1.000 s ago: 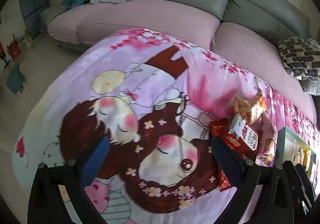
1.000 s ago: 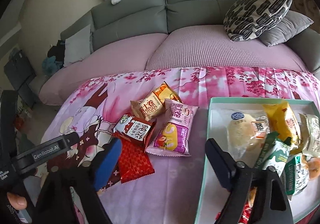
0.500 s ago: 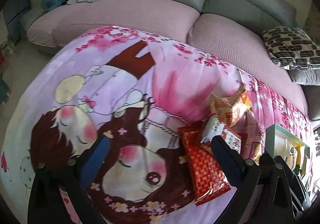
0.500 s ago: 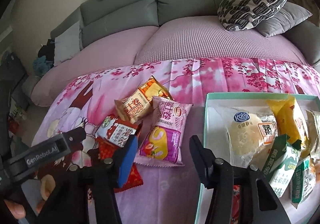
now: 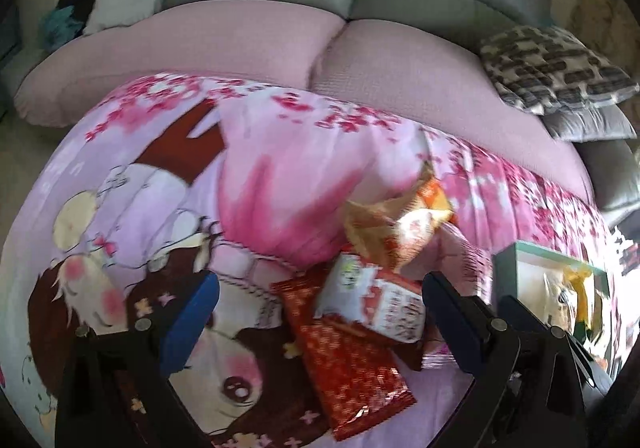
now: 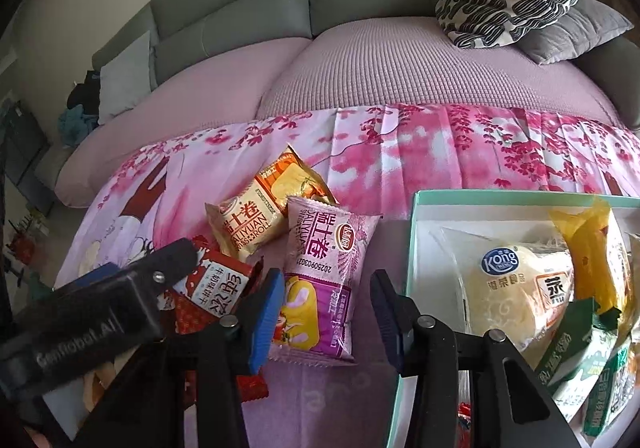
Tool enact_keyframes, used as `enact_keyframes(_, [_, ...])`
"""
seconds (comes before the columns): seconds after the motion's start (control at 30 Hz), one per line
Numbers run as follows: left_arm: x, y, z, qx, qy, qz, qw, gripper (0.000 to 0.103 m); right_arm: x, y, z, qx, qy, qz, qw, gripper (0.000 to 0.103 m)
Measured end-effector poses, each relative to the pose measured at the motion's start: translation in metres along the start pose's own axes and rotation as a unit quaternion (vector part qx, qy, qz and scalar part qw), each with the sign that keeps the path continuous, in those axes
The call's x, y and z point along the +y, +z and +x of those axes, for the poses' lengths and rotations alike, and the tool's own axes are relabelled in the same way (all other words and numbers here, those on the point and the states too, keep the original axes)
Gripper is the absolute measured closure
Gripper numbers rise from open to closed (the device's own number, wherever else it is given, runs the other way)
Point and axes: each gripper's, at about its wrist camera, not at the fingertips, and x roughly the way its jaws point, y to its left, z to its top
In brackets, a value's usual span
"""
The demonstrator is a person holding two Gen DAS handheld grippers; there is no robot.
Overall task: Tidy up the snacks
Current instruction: 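Grasp the red-white milk biscuit pack with the left tool while the right tool grasps the purple-white bag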
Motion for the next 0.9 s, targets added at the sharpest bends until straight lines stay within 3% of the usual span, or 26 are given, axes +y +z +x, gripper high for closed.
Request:
enact_keyframes(0.23, [-0.013, -0.002, 0.011, 0.02, -0.018, 0.011, 0.9996, 0.002, -0.003, -0.001, 0.002, 0.006, -0.004, -0.008, 1.0, 0.055])
enact_keyframes(0.9, [0.002, -0.007, 0.046, 0.074, -0.02, -0.054, 0.9956, 0.002, -0.003, -0.002, 0.0, 0.011, -0.003, -0.02, 1.0, 0.055])
